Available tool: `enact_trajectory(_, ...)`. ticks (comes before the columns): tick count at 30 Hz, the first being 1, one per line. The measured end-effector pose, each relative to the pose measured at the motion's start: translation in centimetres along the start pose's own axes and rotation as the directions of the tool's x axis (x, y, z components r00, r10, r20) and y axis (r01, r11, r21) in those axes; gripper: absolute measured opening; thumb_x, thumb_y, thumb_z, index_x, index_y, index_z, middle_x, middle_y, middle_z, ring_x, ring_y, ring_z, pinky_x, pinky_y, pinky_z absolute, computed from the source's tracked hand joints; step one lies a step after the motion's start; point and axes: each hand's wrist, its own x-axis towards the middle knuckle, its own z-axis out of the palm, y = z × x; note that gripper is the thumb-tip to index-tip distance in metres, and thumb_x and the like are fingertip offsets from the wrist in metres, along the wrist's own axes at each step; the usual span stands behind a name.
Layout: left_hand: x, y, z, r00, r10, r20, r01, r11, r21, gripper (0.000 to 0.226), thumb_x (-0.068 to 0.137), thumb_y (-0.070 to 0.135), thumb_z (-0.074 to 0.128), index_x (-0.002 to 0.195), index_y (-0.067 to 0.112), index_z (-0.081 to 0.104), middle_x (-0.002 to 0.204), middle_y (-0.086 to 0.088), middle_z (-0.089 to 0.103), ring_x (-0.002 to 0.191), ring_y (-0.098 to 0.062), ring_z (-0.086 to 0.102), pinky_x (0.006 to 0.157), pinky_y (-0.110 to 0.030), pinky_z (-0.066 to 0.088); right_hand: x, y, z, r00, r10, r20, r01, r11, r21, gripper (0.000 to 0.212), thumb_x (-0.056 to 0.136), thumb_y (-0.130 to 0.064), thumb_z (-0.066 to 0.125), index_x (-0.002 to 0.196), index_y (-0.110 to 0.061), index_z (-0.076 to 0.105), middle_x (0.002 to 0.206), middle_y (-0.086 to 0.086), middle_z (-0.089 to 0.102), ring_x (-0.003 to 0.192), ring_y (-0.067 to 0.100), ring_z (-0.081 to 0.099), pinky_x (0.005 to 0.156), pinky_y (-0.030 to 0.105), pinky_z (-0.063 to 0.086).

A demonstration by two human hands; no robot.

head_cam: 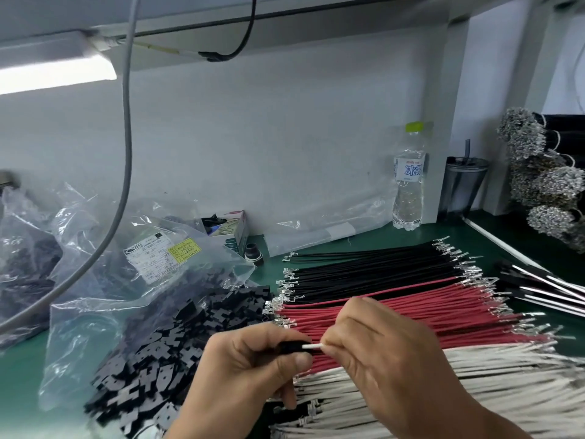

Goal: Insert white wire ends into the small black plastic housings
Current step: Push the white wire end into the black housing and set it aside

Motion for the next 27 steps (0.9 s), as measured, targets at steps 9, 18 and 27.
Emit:
enact_trajectory(9,0.4,0.5,-2.3,0.964,0.047,-0.263,-0.07,0.994,-0.08,0.042,0.067,0.045,0.09,0.1,0.02,0.083,0.088,-0.016,0.079,0.073,-0.027,0.074,0.06,-0.026,0.059,0.6,0.7,-1.9,0.991,0.134,0.024,-0.13,0.985,-0.116,0.031,0.098,-0.034,0.052,0.103,-0.017,0.076,0.083,-0.01,0.061,0.067,0.006,0.055,0.052,0.022,0.047)
enact_trajectory(18,1.0,-2.3,-4.5,0.955,0.26,-0.144,0.062,0.299,0.952,0.037,0.073,0.009,0.088,0.109,0.017,0.081,0.11,-0.001,0.076,0.103,-0.031,0.07,0.08,-0.048,0.061,4.1,4.3,-10.2,0.942,-0.022,-0.335,-0.066,0.966,-0.248,0.022,0.102,-0.022,0.061,0.109,-0.008,0.077,0.091,0.004,0.067,0.074,0.011,0.056,0.063,0.023,0.044)
enact_trajectory(27,2.0,-3.1,-5.2,0.967,0.212,-0.143,0.11,0.161,0.981,0.047,0.054,0.008,0.098,0.099,0.012,0.083,0.099,-0.008,0.075,0.087,-0.038,0.071,0.066,-0.048,0.063,-11.0,23.7,-18.9,0.806,0.565,0.174,-0.278,0.622,-0.732,0.023,0.079,-0.016,0.074,0.09,-0.036,0.076,0.075,-0.023,0.042,0.074,0.015,0.053,0.059,0.045,0.054)
